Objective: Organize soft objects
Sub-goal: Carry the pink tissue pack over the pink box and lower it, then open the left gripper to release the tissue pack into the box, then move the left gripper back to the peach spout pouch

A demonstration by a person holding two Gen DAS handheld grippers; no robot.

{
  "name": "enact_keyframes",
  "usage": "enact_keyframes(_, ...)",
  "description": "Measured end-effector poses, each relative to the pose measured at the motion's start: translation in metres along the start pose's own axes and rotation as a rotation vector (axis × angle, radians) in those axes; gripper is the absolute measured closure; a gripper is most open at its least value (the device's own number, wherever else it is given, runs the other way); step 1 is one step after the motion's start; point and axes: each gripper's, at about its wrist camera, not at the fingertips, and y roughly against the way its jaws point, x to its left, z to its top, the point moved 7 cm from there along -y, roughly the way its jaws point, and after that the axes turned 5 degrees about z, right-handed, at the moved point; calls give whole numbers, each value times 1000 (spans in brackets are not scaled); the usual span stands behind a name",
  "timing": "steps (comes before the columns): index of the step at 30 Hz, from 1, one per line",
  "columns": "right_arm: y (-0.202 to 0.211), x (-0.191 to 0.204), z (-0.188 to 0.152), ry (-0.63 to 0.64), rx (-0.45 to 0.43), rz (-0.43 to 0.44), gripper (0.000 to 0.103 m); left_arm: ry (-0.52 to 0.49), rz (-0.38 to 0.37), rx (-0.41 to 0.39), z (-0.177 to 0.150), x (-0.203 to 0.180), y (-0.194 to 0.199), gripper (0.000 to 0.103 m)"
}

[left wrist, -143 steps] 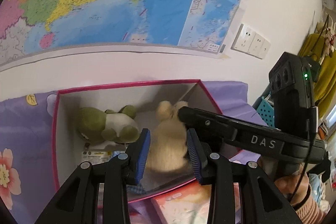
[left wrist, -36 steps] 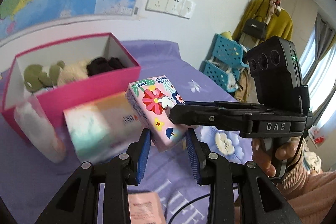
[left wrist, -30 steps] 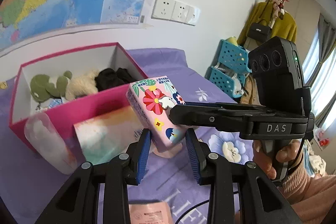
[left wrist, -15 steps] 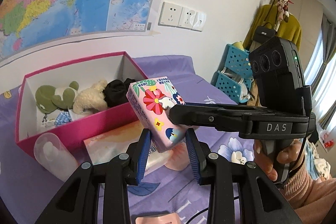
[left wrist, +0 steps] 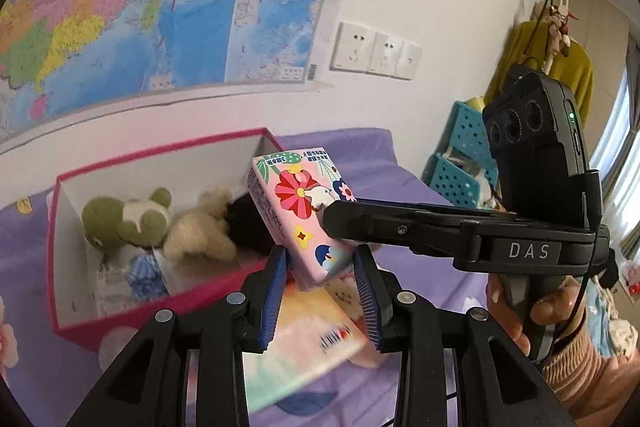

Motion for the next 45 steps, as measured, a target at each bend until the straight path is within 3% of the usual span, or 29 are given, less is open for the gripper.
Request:
enact_keyframes(13, -28, -28, 53, -21, -16, -24, 67, 87, 46, 32, 43, 30, -41, 69)
enact_keyframes(25, -65, -67, 74, -56, 10, -101, 67, 207, 98, 131, 51, 54, -95, 69)
enact_keyframes(29, -72, -80, 76, -61, 2, -176, 67, 226, 114, 155, 45, 58, -104, 67)
enact_keyframes(39, -54, -81, 63, -49, -16, -195, 67, 179, 99, 76, 37, 48, -67, 66)
enact_keyframes(45, -31, -64, 48, -48, -24, -143, 67, 109, 29, -4, 21, 25, -14, 60)
